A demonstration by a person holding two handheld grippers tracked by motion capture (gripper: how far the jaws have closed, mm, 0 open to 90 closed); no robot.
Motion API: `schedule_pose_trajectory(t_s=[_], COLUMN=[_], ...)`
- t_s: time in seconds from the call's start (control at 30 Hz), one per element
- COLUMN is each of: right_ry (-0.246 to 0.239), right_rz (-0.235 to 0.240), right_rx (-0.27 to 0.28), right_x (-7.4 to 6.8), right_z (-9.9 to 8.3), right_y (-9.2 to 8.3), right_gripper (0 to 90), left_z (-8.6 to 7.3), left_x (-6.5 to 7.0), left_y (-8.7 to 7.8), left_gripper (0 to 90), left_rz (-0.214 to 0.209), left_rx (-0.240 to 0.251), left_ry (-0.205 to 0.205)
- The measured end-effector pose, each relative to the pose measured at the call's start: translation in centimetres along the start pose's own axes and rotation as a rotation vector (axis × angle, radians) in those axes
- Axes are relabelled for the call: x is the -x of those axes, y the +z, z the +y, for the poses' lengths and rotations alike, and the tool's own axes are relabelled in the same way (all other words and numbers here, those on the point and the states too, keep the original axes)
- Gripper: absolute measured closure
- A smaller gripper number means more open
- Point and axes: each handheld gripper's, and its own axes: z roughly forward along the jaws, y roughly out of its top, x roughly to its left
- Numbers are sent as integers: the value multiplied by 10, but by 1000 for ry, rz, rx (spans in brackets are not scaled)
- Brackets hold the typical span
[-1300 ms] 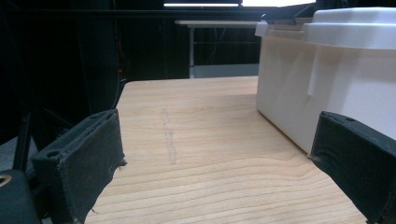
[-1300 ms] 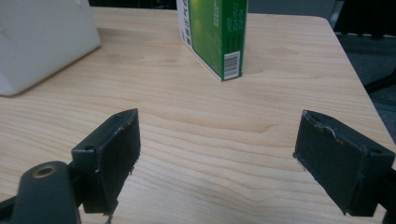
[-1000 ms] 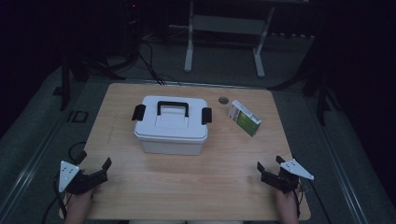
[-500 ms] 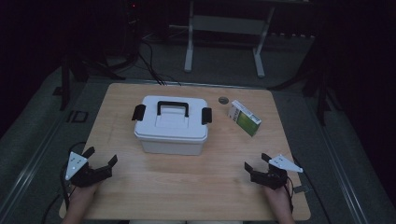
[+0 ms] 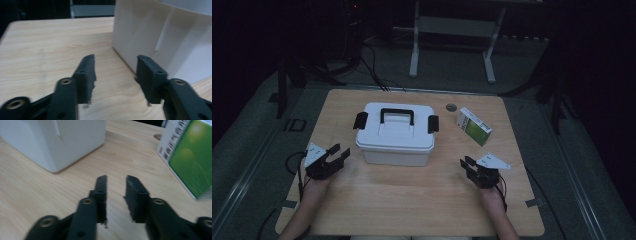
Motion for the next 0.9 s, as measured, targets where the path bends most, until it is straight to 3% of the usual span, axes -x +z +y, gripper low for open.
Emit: schedule_pose_trajectory(t_s=[0.07,0.2,0.3,0.37,0.43,0.67,0.83,0.9], right_ry=[-2,-13,-4,-8,6,20,2,1], right_rz=[5,42,64,79,89,118,119,128], right_rx=[-3,-31,-35,-45,-41,-25,-31,-29], right_x=[-1,-7,-11,-18,-24,-38,-43,-42], right_z=[2,16,20,26,31,47,52,51], right_y=[4,32,42,54,62,79,82,80], right_gripper=[763,896,899,899,899,898,900,900], left_z=[3,9,11,14,15,17,18,17], left_x=[1,3,3,5,8,20,23,26], left_y=[5,22,27,32,35,45,45,43], left_gripper=[540,587,673,784,861,893,896,896], left_rz=[-8,-16,-30,-19,-44,-88,-111,-115], left_rx=[-3,-20,-11,-34,-40,-71,-82,-85], left_ry=[2,-21,-37,-16,-13,38,-2,3])
